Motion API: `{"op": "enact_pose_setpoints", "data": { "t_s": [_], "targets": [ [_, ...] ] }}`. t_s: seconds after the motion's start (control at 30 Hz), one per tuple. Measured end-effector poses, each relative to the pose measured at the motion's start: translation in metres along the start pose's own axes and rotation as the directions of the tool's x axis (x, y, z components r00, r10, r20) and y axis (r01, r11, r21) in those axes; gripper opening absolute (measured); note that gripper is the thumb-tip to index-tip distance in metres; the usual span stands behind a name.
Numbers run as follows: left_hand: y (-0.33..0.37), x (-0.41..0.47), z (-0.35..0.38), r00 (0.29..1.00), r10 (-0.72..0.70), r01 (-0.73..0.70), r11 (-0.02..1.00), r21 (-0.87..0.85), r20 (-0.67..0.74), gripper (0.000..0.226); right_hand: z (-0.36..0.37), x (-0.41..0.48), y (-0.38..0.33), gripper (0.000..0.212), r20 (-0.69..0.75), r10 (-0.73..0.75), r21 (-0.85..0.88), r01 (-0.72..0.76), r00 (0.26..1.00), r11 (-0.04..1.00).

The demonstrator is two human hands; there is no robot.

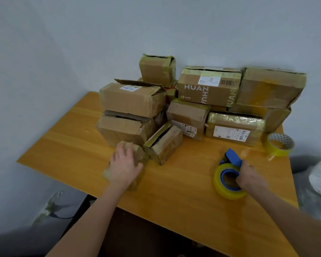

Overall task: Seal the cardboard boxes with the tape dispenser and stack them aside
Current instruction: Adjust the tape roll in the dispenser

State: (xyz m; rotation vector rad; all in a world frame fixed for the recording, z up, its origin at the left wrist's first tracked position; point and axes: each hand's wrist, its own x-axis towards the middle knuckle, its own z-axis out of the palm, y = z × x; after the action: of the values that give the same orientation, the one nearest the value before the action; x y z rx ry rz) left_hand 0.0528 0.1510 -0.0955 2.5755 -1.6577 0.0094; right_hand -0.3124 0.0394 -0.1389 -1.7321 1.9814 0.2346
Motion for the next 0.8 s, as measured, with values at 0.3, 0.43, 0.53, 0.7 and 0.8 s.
{"op": "enact_pose_setpoints", "data": {
  "t_s": [0.3,0.43,0.53,0.7,0.8],
  "targets": [
    [0.091,0.073,0.027,0.95,0.141,-0.129,0.99,-0.061,0.279,0.103,0.002,-0.003,0.008,0.047,0.0,0.077,0.061,-0.077,0.997,0.995],
    [0.093,0.086,0.039,0.948,0.09,-0.089,0.996,-0.016,0.306,0.101,0.003,-0.003,0.02,0.051,-0.037,0.12,0.047,-0.118,0.992,0.992],
    [0.102,0.08,0.039,0.958,0.157,-0.144,0.987,-0.073,0.238,0.091,0.002,-0.004,0.028,0.052,-0.045,0.14,0.053,-0.138,0.989,0.989],
    [0.125,0.049,0.04,0.835,0.491,-0.446,0.868,-0.218,0.249,0.089,-0.005,-0.013,0.044,0.049,-0.048,0.147,0.078,-0.143,0.988,0.987],
    [0.141,0.026,0.043,0.716,0.645,-0.577,0.763,-0.293,0.269,0.09,-0.008,-0.018,0.06,0.05,-0.068,0.154,0.073,-0.149,0.986,0.986]
  ]
}}
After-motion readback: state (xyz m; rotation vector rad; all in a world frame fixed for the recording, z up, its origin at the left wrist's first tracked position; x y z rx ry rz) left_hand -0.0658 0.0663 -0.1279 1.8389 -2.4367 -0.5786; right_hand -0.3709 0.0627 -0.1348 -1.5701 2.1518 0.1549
